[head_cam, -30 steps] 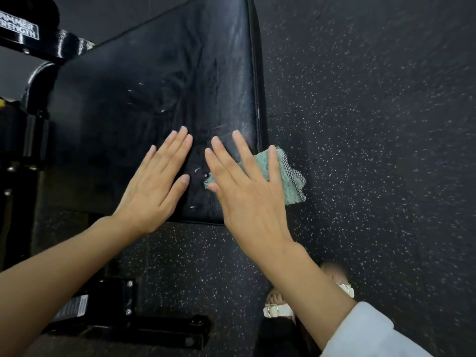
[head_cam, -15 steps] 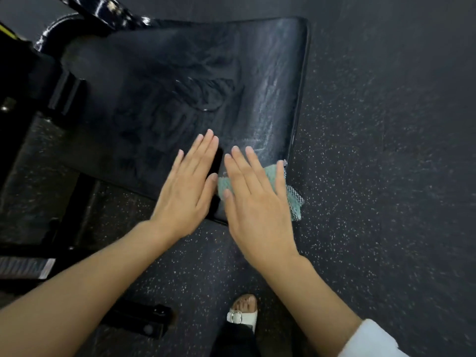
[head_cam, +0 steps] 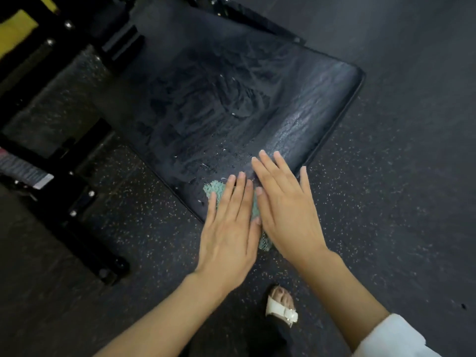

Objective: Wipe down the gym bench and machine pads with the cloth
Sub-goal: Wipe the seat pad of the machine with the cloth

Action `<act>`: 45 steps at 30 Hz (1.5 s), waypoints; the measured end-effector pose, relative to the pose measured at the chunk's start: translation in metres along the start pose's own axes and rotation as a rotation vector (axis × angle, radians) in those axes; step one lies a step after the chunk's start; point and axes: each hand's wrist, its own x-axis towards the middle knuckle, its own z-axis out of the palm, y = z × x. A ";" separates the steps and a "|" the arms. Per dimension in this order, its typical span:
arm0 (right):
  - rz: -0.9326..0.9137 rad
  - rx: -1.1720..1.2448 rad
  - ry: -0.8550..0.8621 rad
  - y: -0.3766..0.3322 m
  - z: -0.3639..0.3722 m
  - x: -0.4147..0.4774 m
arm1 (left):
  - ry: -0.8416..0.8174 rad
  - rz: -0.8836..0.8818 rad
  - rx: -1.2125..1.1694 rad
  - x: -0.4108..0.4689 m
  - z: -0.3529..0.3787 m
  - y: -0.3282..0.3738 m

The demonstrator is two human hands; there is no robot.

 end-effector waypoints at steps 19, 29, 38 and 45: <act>-0.418 -0.065 -0.226 0.056 0.006 0.105 | 0.120 -0.436 -0.024 0.054 0.003 -0.003; -0.392 -0.092 -0.240 0.056 0.005 0.106 | 0.097 -0.463 -0.009 0.097 -0.018 -0.056; -0.363 -0.106 -0.259 0.052 0.003 0.107 | 0.131 -0.428 0.001 0.087 -0.018 -0.067; -0.370 -0.141 -0.272 0.051 0.003 0.106 | 0.126 -0.518 0.007 0.047 -0.007 -0.033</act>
